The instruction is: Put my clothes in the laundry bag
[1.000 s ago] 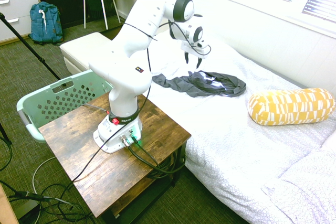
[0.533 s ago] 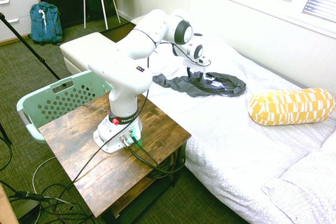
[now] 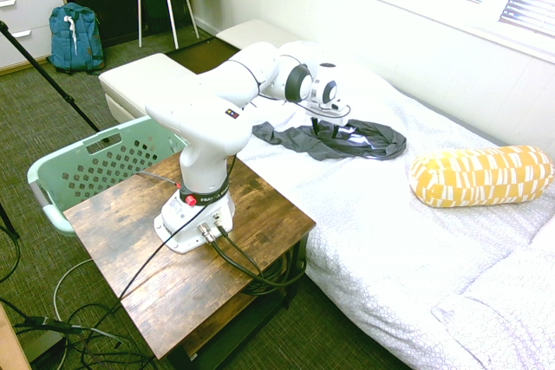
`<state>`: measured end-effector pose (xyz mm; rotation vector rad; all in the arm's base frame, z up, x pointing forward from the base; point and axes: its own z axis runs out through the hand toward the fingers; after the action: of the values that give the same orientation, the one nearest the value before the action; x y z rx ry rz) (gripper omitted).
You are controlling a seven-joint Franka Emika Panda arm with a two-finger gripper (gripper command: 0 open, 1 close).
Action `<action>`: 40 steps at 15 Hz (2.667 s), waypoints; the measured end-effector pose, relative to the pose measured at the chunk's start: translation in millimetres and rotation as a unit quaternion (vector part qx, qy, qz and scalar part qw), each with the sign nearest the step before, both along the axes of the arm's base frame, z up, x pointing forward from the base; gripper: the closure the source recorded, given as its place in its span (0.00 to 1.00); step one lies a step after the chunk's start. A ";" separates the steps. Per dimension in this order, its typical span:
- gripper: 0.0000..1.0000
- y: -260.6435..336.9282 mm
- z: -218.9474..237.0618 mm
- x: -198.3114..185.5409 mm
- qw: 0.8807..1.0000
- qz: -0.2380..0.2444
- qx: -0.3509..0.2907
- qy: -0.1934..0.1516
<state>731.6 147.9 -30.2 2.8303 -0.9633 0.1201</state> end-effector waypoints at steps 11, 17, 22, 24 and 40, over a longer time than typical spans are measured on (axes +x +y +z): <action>1.00 0.8 -7.3 -6.6 1.000 0.001 0.010 0.025; 1.00 4.0 -8.4 -8.5 0.999 0.001 0.010 0.030; 1.00 -1.5 -10.2 -8.6 0.999 -0.001 0.020 0.035; 1.00 6.7 -0.8 -5.7 0.999 0.002 0.027 0.027; 1.00 182.3 349.8 -91.2 0.989 0.138 0.032 -0.047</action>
<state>640.4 330.2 319.5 3.0278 -0.5935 0.2592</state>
